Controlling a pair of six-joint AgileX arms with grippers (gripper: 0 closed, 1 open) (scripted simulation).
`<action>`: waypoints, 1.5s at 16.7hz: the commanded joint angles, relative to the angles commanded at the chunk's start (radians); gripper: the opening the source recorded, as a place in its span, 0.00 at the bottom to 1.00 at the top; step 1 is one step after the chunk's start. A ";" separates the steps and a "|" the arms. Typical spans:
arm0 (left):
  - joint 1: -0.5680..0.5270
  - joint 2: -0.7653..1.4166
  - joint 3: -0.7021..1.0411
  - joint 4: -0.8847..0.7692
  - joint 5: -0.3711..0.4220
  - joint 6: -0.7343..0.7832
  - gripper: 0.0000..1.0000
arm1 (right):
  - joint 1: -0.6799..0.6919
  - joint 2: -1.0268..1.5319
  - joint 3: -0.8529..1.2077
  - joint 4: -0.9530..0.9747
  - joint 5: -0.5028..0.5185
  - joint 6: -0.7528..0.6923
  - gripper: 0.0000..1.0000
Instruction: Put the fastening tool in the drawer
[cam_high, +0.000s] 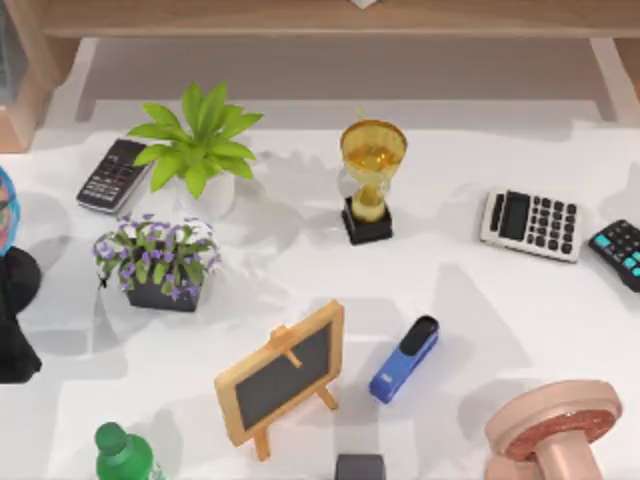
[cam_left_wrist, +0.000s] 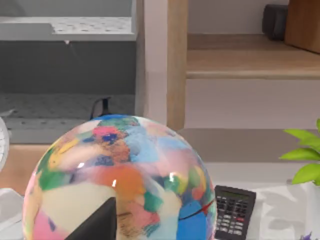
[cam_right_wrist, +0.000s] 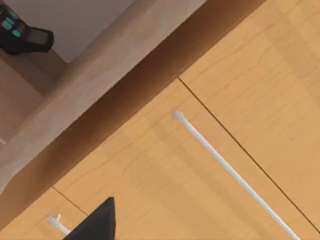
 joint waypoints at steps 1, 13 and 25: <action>0.000 0.000 0.000 0.000 0.000 0.000 1.00 | -0.020 0.120 0.052 0.058 -0.024 -0.075 1.00; 0.000 0.000 0.000 0.000 0.000 0.000 1.00 | -0.198 1.128 0.516 0.566 -0.211 -0.717 1.00; 0.000 0.000 0.000 0.000 0.000 0.000 1.00 | -0.191 1.193 0.606 0.550 -0.200 -0.741 1.00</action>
